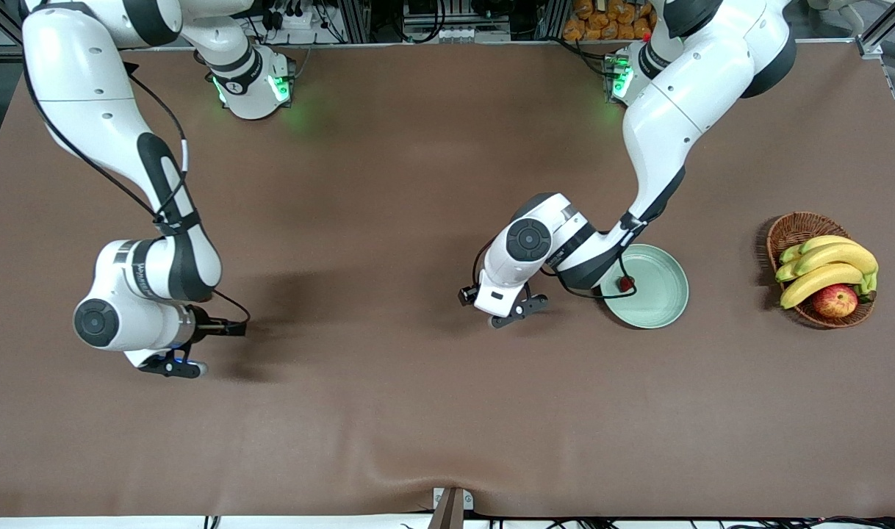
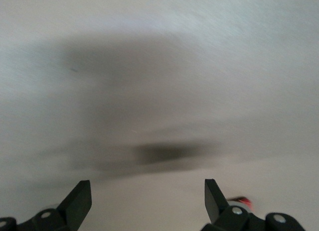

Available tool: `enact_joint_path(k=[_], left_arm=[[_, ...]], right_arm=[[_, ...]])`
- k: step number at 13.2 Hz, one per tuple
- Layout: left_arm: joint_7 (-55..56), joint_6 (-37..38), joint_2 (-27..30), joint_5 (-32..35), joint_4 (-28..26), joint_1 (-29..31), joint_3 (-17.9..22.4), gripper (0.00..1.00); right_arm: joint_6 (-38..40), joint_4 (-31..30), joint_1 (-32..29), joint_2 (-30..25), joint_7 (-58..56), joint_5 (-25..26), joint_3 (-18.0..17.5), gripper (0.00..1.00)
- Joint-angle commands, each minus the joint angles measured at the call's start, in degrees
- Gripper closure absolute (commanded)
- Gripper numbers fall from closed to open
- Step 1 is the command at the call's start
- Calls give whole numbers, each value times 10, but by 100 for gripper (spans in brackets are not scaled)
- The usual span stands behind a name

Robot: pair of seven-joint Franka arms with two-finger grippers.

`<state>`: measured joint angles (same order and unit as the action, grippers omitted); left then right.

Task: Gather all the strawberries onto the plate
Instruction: 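Grasp the second strawberry with the left gripper while the right gripper reaches another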

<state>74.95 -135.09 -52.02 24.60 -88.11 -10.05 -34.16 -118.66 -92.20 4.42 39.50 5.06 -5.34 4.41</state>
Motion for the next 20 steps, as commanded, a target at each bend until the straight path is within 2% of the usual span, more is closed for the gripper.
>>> enact_joint_path(k=[1,2,3,4,5,7,9,11,16,18,20], left_arm=[[2,-4,-9,-5,12,-10,3,29],[2,-4,-8,-3,10,-9,3,39],[2,-4,-8,-3,7,-8,3,57],[2,-4,-5,-3,6,-8,3,85],[0,-3,-4,-1,6,-3,3,100],[1,10,17,-1,0,12,2,100],[-5,54,64,-1,-20,48,-6,100],[-7,112,104,-3,-33,93,-37,100],[-23,202,142,-3,-44,248,-161,100],[-70,216,183,-3,-87,309,-183,100],[-143,217,206,-3,-139,358,-192,100]], right_arm=[[18,-25,-27,-19,-26,17,0,0],[28,-28,-30,-18,-36,17,6,0],[36,-29,-31,-17,-39,17,17,0],[47,-29,-32,-16,-39,18,23,0],[55,-30,-32,-15,-39,20,26,0],[57,-36,-32,-14,-39,21,33,0],[58,-45,-32,-14,-38,21,34,0],[58,-51,-31,-14,-38,21,34,20],[58,-60,-30,-13,-38,21,34,57],[58,-60,-29,-10,-38,21,34,75],[57,-59,-28,-10,-37,21,34,84]])
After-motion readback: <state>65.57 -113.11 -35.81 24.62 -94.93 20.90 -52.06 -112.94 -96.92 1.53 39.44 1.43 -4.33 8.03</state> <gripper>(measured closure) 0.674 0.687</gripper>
